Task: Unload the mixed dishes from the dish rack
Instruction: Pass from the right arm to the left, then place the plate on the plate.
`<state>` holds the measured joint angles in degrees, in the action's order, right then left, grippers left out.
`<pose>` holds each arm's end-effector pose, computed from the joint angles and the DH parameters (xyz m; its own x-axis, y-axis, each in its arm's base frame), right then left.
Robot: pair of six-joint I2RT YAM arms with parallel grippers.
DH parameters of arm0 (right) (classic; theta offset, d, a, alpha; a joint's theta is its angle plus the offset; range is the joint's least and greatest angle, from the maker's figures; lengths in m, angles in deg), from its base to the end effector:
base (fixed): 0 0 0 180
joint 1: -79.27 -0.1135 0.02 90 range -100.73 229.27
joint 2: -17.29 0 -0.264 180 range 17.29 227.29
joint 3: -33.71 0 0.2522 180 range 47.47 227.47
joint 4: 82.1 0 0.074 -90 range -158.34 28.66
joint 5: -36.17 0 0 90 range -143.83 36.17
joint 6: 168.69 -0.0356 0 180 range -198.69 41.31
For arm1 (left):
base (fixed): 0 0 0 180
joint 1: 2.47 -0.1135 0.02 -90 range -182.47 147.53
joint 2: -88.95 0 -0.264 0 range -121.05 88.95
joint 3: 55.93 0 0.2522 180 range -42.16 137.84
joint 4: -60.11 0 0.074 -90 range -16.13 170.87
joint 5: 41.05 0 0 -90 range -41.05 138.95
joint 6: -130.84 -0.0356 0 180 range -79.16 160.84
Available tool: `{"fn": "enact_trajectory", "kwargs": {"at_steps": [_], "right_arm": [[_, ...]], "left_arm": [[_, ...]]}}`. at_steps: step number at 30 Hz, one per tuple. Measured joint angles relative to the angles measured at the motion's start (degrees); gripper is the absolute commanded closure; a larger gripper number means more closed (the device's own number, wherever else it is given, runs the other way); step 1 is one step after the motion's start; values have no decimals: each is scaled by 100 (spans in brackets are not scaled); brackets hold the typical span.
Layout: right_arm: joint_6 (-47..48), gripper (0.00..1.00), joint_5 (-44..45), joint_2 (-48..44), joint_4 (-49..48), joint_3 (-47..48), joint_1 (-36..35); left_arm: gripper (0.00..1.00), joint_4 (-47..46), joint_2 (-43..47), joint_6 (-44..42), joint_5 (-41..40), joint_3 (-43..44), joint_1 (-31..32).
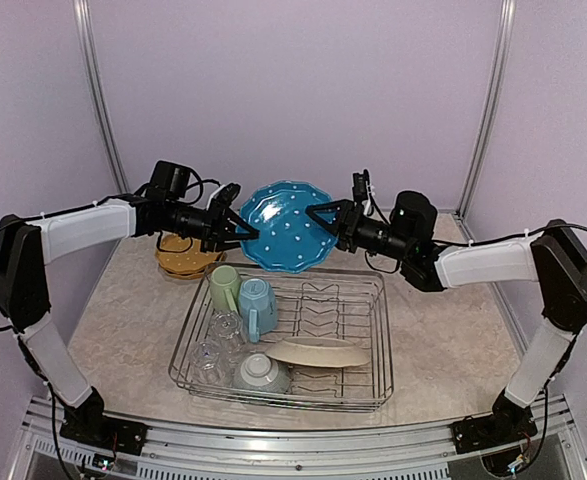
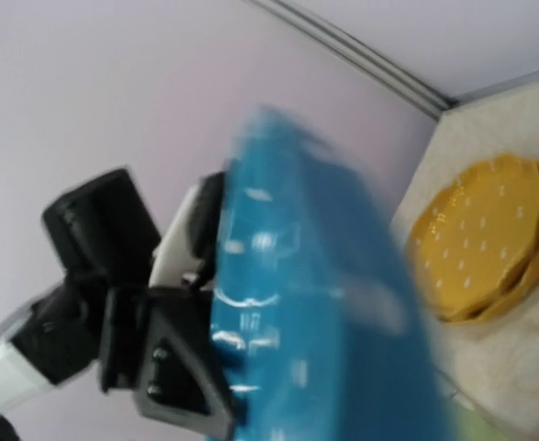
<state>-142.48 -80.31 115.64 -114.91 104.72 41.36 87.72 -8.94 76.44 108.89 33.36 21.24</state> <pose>0.2962 0.2508 0.2690 -0.7744 0.4148 -0.4778 -0.4650 0.1389 0.8743 0.3353 -0.1809 0.2830 -0.9292 0.0896 -0.3584 0.3688 0.2829 -0.8854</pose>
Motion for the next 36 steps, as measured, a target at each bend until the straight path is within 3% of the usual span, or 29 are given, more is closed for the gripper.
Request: {"fn": "enact_trajectory", "kwargs": {"at_steps": [4,7,15,29,36], "right_arm": [[240,7,107,-166,122,-2,-20],[389,0,199,-295,262,-2,-20],[743,0,520,-660,927,-37,9],[1731,0,1377,-1825,2551,-175,33],[2190,0,1725,-2098,3206,-175,33]], "left_arm": [[100,181,0,20,-26,0,-146],[100,212,0,46,-24,0,-319],[100,339,72,164,-343,-7,-1036],[100,1056,151,752,-1499,-39,-3064],[100,1578,-317,765,-1873,4,-3187]]}}
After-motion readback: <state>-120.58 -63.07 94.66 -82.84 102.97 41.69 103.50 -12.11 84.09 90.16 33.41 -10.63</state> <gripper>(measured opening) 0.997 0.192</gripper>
